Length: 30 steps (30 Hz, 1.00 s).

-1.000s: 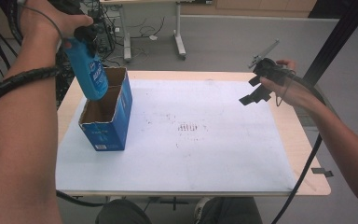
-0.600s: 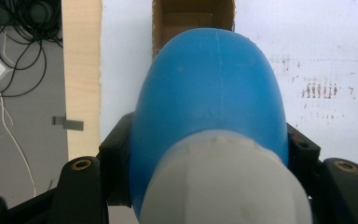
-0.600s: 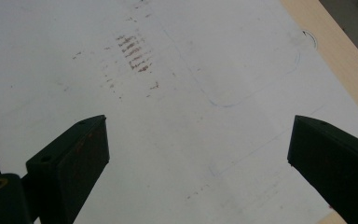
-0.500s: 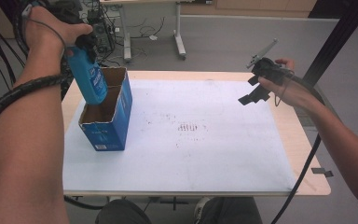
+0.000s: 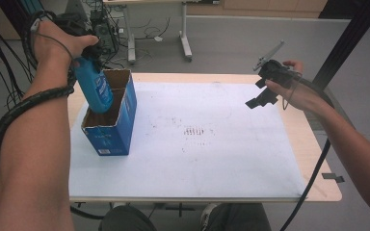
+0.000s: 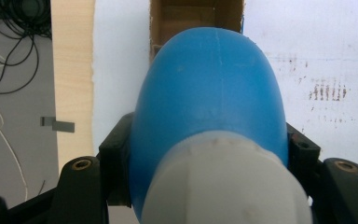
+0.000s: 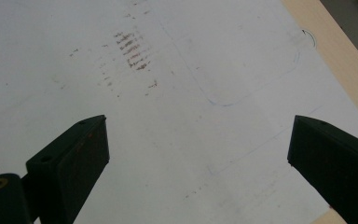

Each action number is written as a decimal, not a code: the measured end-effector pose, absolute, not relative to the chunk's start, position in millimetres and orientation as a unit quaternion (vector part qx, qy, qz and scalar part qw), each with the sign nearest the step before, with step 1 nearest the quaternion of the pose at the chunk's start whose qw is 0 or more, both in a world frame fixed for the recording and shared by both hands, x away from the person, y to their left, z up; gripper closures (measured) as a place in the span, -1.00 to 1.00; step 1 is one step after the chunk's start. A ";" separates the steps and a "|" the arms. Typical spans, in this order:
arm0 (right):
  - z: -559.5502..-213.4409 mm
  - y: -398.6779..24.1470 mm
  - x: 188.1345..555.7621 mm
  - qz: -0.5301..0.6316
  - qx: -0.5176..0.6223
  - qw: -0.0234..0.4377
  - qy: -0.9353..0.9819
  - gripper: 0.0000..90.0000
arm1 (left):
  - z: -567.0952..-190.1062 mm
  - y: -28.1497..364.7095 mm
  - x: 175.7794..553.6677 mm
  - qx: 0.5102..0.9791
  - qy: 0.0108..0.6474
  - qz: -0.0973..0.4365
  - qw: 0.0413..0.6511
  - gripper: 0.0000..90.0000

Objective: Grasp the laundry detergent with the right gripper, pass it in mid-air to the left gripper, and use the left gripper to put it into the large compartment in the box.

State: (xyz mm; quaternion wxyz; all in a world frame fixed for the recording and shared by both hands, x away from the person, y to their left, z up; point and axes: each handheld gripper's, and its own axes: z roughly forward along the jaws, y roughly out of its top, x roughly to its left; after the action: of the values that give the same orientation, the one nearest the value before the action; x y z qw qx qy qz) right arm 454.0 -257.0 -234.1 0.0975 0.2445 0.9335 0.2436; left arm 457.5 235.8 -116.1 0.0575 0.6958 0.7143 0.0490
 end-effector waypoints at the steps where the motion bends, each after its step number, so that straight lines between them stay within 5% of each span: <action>1: -234.2 -256.3 454.1 0.243 0.244 0.098 0.934 -0.88 | -117.9 236.1 457.7 0.696 0.714 0.048 0.057 -0.17; 30: -242.4 -244.9 456.1 0.227 0.236 0.095 0.940 -0.88 | -202.6 239.5 459.0 0.693 0.718 0.036 0.056 -0.18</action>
State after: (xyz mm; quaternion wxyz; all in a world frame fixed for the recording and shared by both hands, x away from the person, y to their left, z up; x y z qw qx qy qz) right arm 456.1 -244.9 -242.4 0.0955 0.2361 0.9401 0.2268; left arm 459.0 239.5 -202.6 0.0555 0.6933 0.7175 0.0363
